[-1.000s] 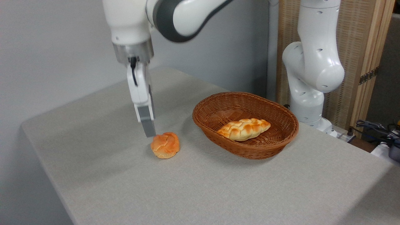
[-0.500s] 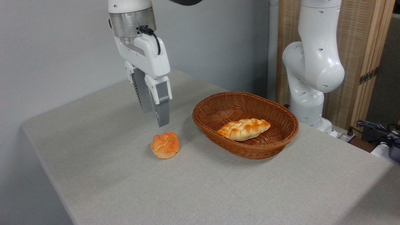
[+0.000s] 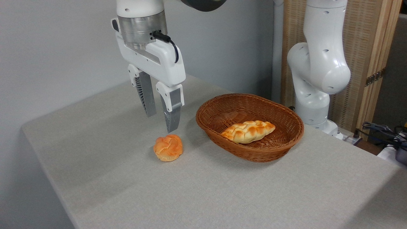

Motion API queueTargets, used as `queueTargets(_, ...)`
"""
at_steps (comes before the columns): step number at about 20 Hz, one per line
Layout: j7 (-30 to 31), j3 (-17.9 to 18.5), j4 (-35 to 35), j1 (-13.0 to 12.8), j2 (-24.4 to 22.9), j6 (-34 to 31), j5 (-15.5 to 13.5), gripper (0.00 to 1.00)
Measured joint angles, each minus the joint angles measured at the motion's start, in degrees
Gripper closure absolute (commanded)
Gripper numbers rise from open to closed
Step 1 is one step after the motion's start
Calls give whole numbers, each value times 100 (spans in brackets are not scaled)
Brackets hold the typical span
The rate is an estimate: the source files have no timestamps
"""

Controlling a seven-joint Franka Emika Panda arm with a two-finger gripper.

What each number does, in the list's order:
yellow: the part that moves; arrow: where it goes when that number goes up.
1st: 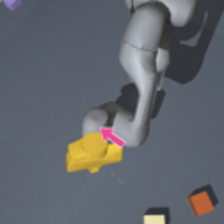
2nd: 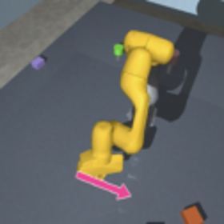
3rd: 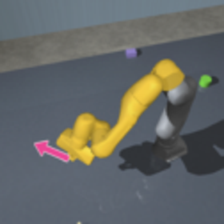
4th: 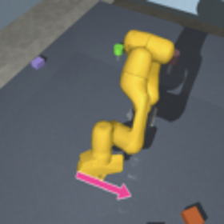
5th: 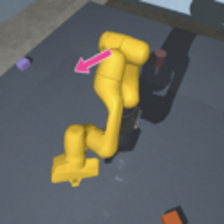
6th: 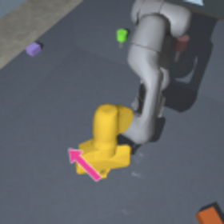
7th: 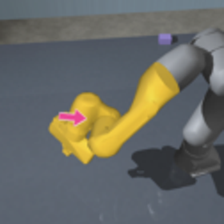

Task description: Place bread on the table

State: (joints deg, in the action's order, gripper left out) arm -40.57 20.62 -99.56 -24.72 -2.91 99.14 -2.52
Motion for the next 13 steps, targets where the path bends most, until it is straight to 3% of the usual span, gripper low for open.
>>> queueTargets(5, 0, 16, 24, -2, 0, 0, -2, 0)
queueTargets(7, 0, -59, 25, 121, 2, 0, -2, 0)
queueTargets(13, 0, -1510, 32, 1706, 2, 0, -7, 0)
